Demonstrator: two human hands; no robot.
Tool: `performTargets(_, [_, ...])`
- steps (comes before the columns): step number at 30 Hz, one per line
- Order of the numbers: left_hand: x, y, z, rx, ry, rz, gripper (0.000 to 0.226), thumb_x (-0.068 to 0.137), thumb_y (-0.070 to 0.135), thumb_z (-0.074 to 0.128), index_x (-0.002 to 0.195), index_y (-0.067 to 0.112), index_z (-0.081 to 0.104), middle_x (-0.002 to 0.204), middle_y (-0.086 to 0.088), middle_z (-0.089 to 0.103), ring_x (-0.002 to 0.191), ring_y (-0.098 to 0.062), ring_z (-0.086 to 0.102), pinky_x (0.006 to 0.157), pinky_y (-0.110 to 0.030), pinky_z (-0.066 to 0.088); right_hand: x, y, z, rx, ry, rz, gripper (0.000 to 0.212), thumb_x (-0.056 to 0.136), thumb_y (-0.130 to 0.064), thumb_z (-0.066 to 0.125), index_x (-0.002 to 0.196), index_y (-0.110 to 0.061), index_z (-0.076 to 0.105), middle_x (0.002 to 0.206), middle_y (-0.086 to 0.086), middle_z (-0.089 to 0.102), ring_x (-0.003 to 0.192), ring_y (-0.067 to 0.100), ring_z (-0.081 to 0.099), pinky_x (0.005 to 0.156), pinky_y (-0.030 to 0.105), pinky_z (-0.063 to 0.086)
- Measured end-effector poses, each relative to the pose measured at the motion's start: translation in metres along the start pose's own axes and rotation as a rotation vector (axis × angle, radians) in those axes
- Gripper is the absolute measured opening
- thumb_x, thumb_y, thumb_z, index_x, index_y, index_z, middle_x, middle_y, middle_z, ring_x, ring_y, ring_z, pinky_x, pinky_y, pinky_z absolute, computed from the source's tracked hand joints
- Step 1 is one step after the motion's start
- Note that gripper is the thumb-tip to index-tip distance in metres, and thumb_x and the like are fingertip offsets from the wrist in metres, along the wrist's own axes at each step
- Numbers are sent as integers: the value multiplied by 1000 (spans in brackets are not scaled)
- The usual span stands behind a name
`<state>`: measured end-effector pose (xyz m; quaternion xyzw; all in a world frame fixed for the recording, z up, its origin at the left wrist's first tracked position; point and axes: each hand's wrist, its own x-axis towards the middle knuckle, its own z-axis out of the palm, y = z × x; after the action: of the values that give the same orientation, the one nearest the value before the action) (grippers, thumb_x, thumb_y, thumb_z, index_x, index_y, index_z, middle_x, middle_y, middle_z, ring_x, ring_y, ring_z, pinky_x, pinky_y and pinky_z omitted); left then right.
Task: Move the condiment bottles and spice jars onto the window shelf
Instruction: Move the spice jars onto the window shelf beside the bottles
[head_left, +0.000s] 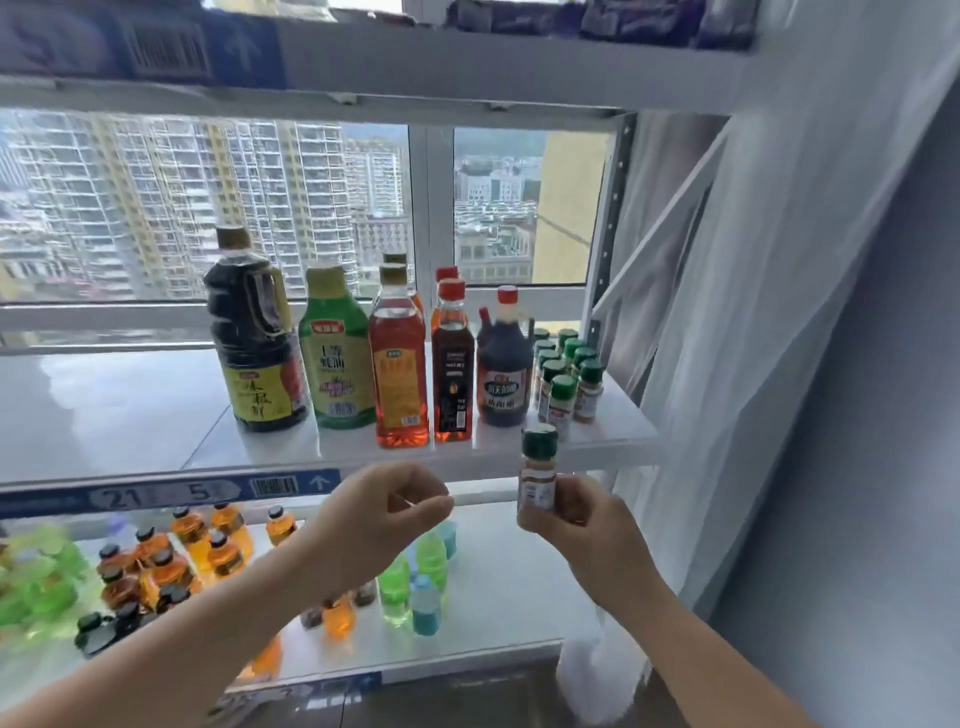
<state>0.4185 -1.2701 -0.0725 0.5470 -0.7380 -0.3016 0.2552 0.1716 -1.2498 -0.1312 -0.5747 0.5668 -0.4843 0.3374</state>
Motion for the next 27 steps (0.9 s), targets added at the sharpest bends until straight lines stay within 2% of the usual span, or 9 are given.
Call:
performTargets(2, [-9,0,-1,35,-22,7,4,93,39,71,94,35,72,88,14,75,80,0,70,63,-11,50,5,-2,-10,-10,45,-2,24,82,-28,84,104,-28,74,93,-11,79,85,9,74,79,26,58])
performTargets(5, [-22,-1,4,59,-45,-4,4,92,41,71,93,36,73,85,19,75,77,6,68,63,-11,50,12,1,-25,-17,89,1,21,84,-25,83,102,-23,75,90,-9,79,78,3,72,68,11,50])
performTargets(7, [-28,0,10,98,-46,-15,5,92,41,71,90,37,73,80,22,73,73,9,65,63,-10,47,21,7,-36,-32,115,17,17,82,-22,84,97,-21,76,88,-8,79,79,7,73,68,14,49])
performTargets(10, [-32,5,21,96,-66,-28,6,91,40,72,88,36,73,82,19,74,75,4,67,68,-14,53,41,16,-53,-75,145,47,17,79,-21,86,92,-22,76,85,-8,79,81,13,74,70,24,51])
performTargets(15, [-16,13,36,95,-82,-28,5,91,38,73,89,34,74,84,25,73,79,4,69,75,-15,55,90,32,-83,-112,164,74,19,77,-20,86,90,-23,73,88,-7,78,85,18,73,83,40,58])
performTargets(19, [1,19,47,70,-29,-6,4,92,29,73,89,28,74,79,24,72,70,8,64,68,-9,49,126,45,-98,-165,166,93,19,75,-24,86,85,-21,71,83,-6,76,81,17,71,73,36,54])
performTargets(22, [11,15,60,29,17,-41,5,91,32,74,89,28,74,87,16,76,78,1,70,72,-12,54,148,59,-104,-219,148,109,18,75,-29,83,82,-19,68,78,-6,72,74,16,66,59,29,44])
performTargets(24, [13,12,71,-25,56,-78,7,91,35,74,91,28,76,94,8,77,82,-6,72,76,-15,56,159,68,-105,-234,124,115,18,76,-27,82,83,-19,67,78,-6,70,72,15,64,58,29,41])
performTargets(27, [14,9,88,-87,58,-129,9,91,35,74,93,26,76,95,1,78,84,-11,73,82,-20,58,171,82,-102,-259,97,116,18,75,-28,82,84,-20,68,80,-7,72,75,17,66,62,31,45])
